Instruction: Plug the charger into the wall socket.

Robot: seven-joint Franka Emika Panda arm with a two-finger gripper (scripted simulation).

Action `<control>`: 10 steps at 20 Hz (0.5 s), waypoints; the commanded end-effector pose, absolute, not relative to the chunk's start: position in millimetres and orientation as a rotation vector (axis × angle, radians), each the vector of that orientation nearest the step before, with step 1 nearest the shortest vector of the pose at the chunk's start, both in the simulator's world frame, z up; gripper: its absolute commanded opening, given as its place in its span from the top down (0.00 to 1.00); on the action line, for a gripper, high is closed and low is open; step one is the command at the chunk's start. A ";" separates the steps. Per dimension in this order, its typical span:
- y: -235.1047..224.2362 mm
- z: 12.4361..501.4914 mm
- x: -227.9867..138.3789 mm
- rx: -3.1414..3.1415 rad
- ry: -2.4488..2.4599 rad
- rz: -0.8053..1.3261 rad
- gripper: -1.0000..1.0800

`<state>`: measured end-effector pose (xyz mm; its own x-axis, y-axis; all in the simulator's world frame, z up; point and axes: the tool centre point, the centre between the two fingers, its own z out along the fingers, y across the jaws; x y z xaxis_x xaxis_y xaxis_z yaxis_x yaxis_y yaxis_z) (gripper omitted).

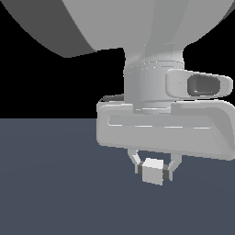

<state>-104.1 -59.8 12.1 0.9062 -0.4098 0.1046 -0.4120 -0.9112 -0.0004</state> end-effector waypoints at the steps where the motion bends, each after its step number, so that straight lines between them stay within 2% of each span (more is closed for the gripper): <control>1: -59.9 13.1 -103.5 3.048 -0.647 0.160 1.00; 10: -60.7 29.6 -93.4 3.083 -0.479 0.164 1.00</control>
